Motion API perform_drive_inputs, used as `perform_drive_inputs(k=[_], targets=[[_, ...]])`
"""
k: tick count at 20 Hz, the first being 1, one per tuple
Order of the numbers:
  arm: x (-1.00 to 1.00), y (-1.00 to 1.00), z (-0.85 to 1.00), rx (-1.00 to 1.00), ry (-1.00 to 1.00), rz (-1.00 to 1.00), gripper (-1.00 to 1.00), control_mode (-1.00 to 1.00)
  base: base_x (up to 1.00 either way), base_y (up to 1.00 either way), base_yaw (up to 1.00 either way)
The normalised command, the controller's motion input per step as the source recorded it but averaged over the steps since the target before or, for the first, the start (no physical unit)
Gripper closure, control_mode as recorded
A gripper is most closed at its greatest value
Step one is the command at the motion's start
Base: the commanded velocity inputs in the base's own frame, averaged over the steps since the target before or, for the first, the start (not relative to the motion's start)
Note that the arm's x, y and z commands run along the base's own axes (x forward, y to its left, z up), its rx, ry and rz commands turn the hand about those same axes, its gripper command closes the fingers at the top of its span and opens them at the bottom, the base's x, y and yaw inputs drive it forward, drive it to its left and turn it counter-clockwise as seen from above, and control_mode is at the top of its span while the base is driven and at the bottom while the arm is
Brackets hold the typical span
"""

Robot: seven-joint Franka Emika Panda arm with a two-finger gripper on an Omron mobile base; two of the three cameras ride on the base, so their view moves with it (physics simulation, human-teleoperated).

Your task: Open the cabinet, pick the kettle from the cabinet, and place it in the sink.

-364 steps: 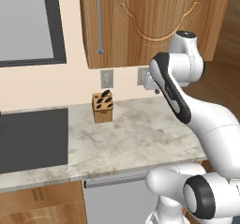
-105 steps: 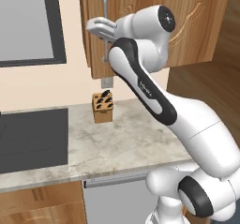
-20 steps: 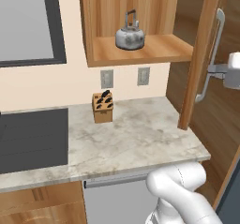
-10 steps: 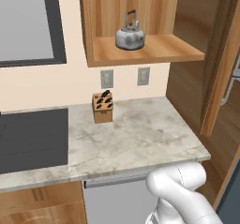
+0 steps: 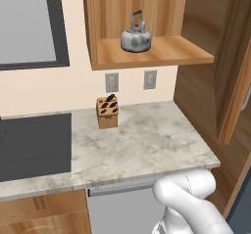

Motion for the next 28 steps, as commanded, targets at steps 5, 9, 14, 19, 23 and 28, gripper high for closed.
perform_drive_inputs(k=[5,9,14,19,23,28], targets=[[0.0,-0.03,-0.25,0.0,0.05,0.0,1.0,-1.0,0.0,0.0,0.0],[-0.05,-0.05,-0.25,0.0,0.03,0.0,-1.0,-1.0,0.0,0.0,0.0],[-0.11,-0.06,-0.24,0.0,0.0,0.0,-1.0,-1.0,0.0,0.0,0.0],[-0.13,-0.07,-0.22,0.0,0.0,-0.03,-1.0,-1.0,0.0,0.0,0.0],[-0.28,-0.17,-0.04,0.0,0.06,-0.11,-1.0,-1.0,0.0,0.0,0.0],[-0.42,-0.08,-0.07,0.0,0.01,-0.13,-1.0,-1.0,0.0,0.0,0.0]])
